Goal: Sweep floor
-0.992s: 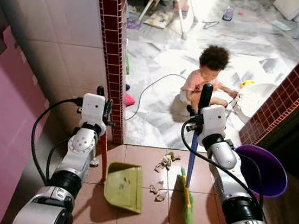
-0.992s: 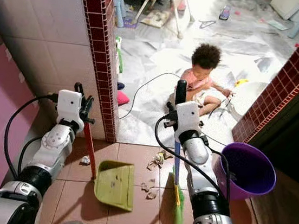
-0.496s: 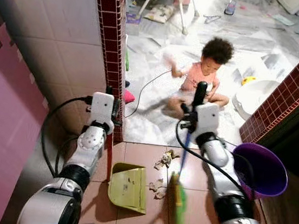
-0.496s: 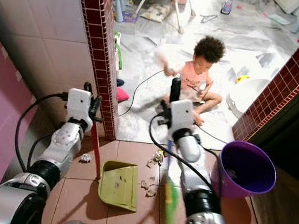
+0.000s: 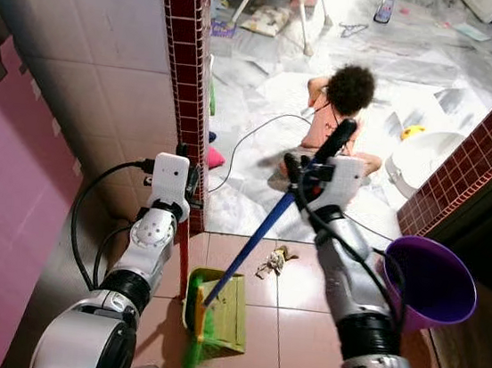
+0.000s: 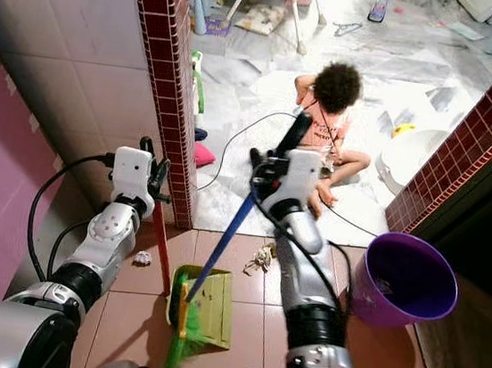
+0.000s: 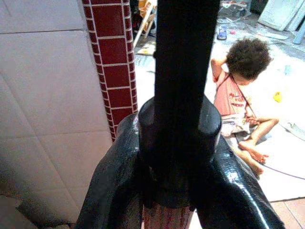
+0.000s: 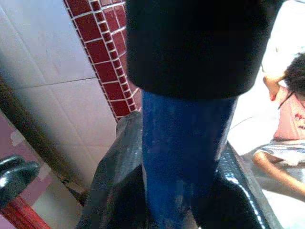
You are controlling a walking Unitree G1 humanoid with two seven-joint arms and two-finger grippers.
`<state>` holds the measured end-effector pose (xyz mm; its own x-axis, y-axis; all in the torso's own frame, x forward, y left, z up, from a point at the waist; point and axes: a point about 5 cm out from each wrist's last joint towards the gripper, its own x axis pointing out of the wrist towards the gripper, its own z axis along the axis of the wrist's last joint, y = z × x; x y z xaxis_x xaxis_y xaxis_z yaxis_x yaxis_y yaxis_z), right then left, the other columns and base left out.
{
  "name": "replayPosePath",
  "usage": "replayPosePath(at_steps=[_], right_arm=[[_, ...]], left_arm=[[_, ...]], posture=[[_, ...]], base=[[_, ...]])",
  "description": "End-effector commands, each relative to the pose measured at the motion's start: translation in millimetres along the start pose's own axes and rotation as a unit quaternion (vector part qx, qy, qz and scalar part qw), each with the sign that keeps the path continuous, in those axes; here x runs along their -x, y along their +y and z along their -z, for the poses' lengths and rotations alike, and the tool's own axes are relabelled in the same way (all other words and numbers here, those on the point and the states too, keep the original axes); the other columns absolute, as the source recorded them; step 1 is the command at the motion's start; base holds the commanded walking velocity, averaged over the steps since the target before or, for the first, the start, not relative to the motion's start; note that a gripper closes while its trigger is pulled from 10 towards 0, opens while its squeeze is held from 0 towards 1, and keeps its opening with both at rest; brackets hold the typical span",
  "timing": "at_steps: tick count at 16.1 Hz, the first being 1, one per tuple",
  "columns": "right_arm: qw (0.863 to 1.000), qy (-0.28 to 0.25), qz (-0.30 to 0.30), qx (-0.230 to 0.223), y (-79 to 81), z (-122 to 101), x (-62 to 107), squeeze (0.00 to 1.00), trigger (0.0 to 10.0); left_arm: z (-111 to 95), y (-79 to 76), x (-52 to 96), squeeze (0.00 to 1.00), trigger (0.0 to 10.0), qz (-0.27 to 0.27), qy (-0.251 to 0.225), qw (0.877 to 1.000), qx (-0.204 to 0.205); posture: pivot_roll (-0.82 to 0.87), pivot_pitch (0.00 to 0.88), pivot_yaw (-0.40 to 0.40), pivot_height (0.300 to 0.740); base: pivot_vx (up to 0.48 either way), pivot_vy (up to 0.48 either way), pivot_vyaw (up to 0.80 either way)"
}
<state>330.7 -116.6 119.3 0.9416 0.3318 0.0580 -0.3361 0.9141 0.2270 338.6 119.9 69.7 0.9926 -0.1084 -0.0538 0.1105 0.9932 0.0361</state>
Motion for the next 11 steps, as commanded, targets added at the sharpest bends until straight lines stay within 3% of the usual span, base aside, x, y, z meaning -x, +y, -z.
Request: replayPosePath(at_steps=[1, 3, 6, 9, 11], right_arm=[[0.999, -0.008, -0.002, 0.034, -9.0, -9, 4.5, 0.0, 10.0], [0.994, -0.014, -0.01, 0.11, -14.3, -20, 7.7, 0.0, 10.0], [0.987, -0.03, -0.007, 0.156, -20.3, -30, 11.1, 0.0, 10.0], [0.986, -0.024, 0.021, 0.162, -36.6, -32, 14.8, 0.0, 10.0], [0.976, -0.015, 0.044, 0.211, -45.2, -31, 17.2, 0.0, 10.0]], left_arm=[[-4, -0.4, -3.2, 0.0, 10.0, 0.007, -0.002, 1.0, -0.006], [-8, 3.8, -5.5, 0.0, 10.0, 0.0, -0.008, 1.0, 0.002], [-11, 8.2, -7.0, 0.0, 10.0, -0.003, -0.014, 1.0, 0.015], [-12, 14.7, -7.0, 0.0, 10.0, -0.007, -0.017, 0.999, 0.03], [-15, 15.6, -7.6, 0.0, 10.0, 0.006, -0.028, 0.997, 0.066]], posture=[[-0.18, 0.059, 0.036, 0.74], [-0.18, 0.048, 0.034, 0.74], [-0.18, 0.035, 0.031, 0.74], [-0.17, 0.023, 0.031, 0.74], [-0.17, 0.014, 0.033, 0.74]], base=[[0.0, 0.0, 0.0], [0.0, 0.0, 0.0], [0.0, 0.0, 0.0], [0.0, 0.0, 0.0], [0.0, 0.0, 0.0]])
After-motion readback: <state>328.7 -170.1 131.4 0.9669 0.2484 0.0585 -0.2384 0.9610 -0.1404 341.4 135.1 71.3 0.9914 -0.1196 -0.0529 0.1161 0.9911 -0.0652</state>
